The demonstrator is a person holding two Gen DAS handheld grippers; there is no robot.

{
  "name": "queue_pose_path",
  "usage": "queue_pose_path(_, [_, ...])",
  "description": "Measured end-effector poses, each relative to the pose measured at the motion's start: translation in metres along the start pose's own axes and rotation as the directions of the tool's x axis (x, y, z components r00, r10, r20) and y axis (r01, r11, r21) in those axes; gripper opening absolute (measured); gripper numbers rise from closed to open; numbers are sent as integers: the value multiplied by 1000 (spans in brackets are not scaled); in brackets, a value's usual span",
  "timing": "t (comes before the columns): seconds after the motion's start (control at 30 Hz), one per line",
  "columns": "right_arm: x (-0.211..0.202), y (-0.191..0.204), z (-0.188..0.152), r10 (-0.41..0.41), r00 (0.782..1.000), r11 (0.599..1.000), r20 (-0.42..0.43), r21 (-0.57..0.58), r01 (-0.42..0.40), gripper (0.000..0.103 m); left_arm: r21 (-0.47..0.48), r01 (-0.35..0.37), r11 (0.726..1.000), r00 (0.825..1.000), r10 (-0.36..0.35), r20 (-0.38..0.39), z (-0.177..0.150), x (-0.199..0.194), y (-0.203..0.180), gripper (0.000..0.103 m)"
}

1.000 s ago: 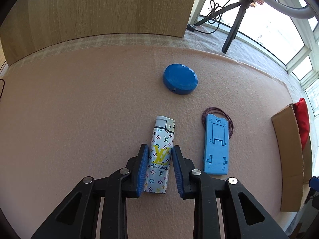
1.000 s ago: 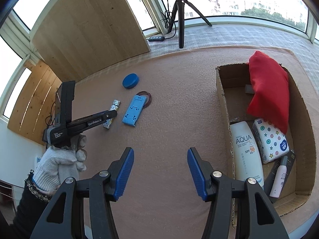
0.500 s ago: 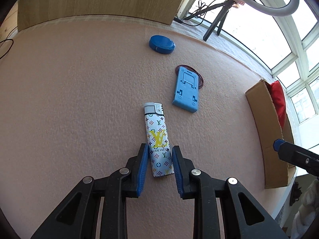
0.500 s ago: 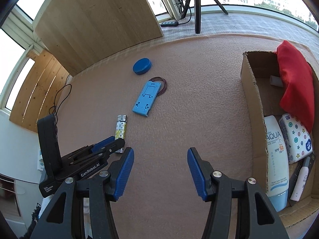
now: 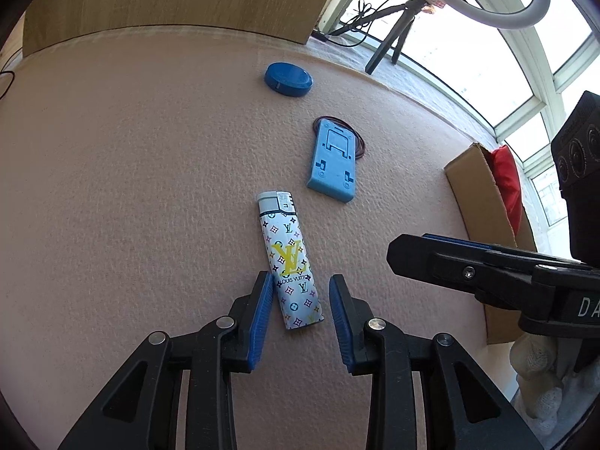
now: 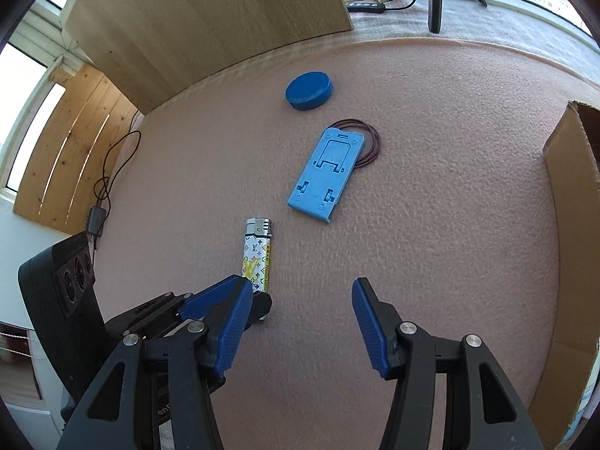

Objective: Organize objects
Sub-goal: 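Lift the lighter with the left tool while the right tool closes on it, then carry the lighter into the box with the right tool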

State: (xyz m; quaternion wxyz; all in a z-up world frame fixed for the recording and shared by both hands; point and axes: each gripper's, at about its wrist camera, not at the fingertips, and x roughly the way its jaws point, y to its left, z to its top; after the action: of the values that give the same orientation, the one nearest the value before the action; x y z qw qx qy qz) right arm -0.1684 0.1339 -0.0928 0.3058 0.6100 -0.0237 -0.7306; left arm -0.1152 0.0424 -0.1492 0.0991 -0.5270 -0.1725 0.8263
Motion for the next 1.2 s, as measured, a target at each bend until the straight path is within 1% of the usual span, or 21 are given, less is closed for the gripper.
queue_pose_path(0.1, [16,8,7,16,999,1000,-32,-5,-16,46,-12,24,1000,1000,-24,1,0,0,4,33])
queue_pose_path(0.17, [26,11,10,21,998,1000,-53,-4,-21,41,-26,42,999,999,-42,2,1,0,8,32])
queue_pose_path(0.3, [40,17,14,37,996,999,-79,-1,-37,35,-38,71,997,997,-71,5,3,0,12,32])
queue_pose_path(0.47, [51,22,13,57,992,998,-109,0,-58,20,-41,85,996,996,-85,6,4,0,14,32])
queue_pose_path(0.6, [52,24,13,59,993,998,-106,2,-59,18,-45,89,995,996,-89,7,4,2,13,29])
queue_pose_path(0.8, [40,20,11,72,994,997,-86,19,-70,18,-33,92,995,996,-92,14,4,-4,4,28])
queue_pose_path(1.03, [4,2,5,82,996,996,-25,42,-80,18,38,95,995,995,-97,39,6,-16,-31,28])
queue_pose_path(1.2, [-33,-16,-1,64,997,996,42,62,-67,18,100,117,988,991,-122,48,8,-22,-65,28])
